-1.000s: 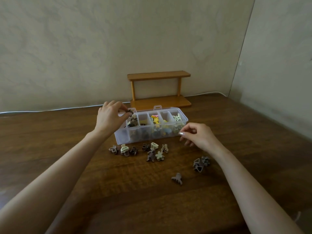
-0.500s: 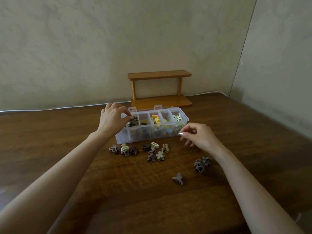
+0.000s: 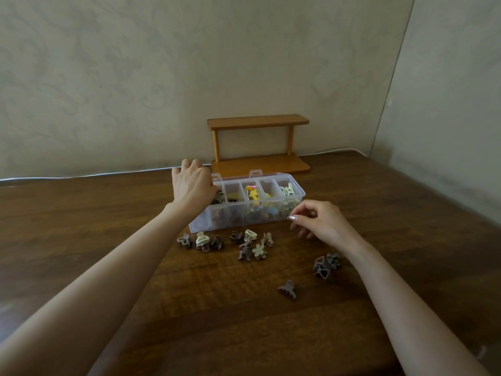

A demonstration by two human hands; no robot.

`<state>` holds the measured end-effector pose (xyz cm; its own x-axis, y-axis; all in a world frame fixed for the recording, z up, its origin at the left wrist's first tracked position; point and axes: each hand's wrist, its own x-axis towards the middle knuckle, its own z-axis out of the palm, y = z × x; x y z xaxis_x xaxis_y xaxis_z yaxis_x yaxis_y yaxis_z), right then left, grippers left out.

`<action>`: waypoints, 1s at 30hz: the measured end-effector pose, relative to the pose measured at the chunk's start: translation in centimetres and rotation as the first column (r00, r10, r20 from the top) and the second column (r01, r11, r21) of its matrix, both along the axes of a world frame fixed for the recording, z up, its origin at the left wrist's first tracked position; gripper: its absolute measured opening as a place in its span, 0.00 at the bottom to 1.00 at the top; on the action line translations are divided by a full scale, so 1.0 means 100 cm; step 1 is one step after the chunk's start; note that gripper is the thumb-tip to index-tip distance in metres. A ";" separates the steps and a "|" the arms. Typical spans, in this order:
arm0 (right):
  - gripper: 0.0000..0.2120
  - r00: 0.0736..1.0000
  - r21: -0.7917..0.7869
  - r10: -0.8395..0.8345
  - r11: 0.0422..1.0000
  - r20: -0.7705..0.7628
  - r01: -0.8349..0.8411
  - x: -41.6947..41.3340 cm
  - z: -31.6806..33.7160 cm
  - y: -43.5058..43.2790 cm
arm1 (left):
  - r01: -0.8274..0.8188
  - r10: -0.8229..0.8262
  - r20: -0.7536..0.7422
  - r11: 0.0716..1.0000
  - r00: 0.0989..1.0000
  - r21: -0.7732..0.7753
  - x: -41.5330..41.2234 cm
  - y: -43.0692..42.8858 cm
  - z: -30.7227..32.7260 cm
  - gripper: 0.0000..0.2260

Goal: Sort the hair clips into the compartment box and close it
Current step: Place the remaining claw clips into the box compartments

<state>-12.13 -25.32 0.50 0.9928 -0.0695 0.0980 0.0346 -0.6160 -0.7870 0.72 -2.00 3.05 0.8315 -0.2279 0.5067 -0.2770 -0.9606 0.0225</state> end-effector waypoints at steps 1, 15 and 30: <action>0.04 1.000 0.000 0.001 1.000 -0.001 -0.001 0.000 0.000 0.000 | -0.010 0.010 -0.011 1.000 1.000 0.005 0.000 0.000 0.001 0.11; 0.03 1.000 0.000 0.005 1.000 0.000 -0.005 -0.001 0.000 0.002 | 0.051 -0.074 -0.102 0.975 0.992 -0.216 0.001 0.018 0.000 0.15; 0.04 0.998 0.056 -0.035 0.998 0.057 0.032 -0.001 0.001 -0.006 | 0.413 -0.399 0.105 0.874 0.911 -0.255 -0.055 -0.019 -0.005 0.05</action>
